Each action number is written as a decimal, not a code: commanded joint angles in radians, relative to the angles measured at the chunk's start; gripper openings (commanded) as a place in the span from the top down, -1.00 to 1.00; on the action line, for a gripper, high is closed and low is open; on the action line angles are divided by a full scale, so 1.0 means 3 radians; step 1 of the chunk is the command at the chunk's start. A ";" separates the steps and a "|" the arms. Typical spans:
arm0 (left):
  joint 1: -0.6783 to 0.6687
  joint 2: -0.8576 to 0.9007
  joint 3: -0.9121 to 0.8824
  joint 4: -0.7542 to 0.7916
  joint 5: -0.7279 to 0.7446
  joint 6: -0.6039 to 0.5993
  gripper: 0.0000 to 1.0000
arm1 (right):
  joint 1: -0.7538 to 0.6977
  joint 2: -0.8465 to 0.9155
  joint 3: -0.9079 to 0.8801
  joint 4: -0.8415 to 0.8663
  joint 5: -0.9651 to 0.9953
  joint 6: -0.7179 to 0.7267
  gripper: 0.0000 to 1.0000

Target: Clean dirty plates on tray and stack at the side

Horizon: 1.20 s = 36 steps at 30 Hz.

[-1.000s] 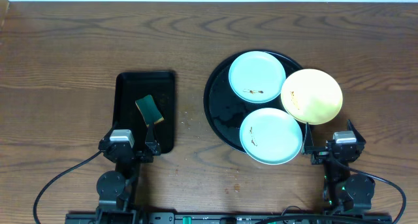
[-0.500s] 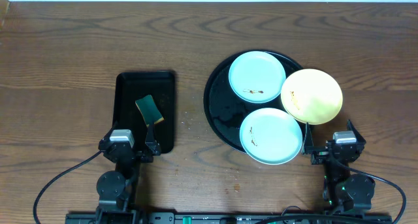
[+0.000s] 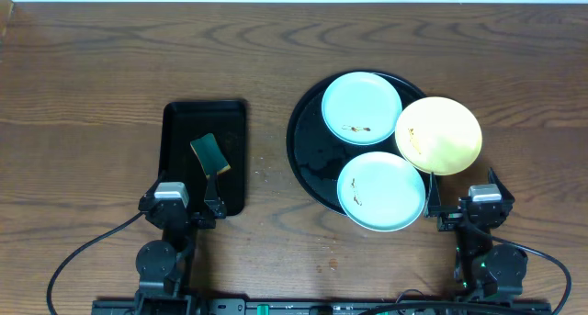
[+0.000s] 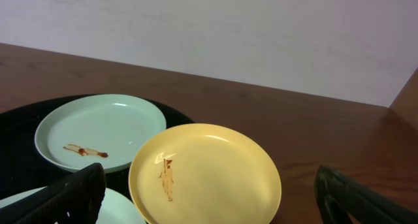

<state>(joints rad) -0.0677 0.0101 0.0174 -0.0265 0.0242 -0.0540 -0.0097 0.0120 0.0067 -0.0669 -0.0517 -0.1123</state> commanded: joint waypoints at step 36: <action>-0.0013 -0.0020 -0.0045 -0.0149 -0.0031 0.0031 -0.86 | -0.0032 -0.0005 -0.0004 0.0120 -0.0131 -0.0098 -0.99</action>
<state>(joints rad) -0.0677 0.0101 0.0174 -0.0269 0.0242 -0.0540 -0.0097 0.0128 0.0063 -0.0391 -0.0597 -0.1364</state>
